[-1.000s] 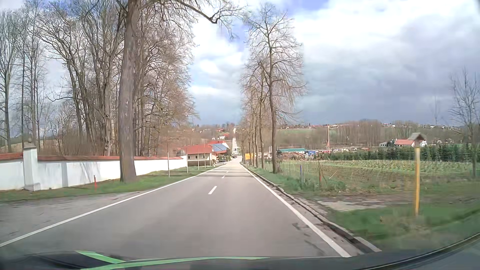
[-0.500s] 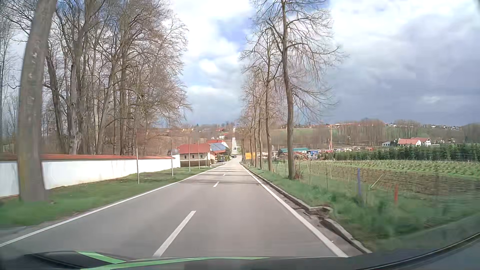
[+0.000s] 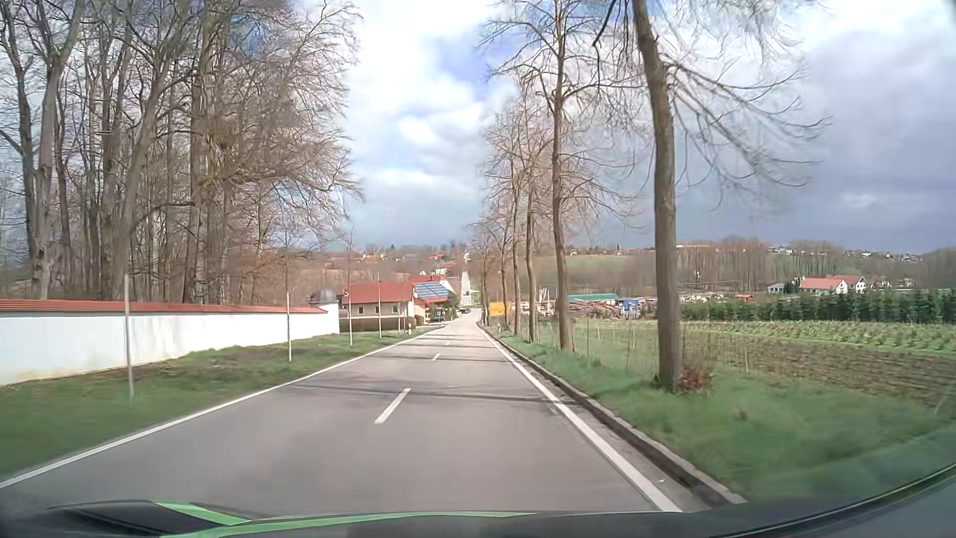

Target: Follow the waypoints while adhering to traffic rules and regulations

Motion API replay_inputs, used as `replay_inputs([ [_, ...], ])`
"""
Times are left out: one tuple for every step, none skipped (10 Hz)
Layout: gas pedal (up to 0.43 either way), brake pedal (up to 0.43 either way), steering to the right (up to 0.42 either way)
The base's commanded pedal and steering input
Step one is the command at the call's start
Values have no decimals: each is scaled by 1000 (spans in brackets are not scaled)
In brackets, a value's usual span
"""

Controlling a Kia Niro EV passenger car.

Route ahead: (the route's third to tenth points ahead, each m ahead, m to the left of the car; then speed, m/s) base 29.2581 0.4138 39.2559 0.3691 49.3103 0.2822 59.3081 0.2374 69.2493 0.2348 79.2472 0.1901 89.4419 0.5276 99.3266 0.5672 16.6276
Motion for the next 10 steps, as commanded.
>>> replay_inputs([
  [0,0,-1],
  [0,0,0],
  [0,0,-2],
  [0,0,-4],
  [0,0,-5],
  [0,0,-5],
  [0,0,-5],
  [0,0,-5],
  [0,6,-5],
  [0,55,-5],
])
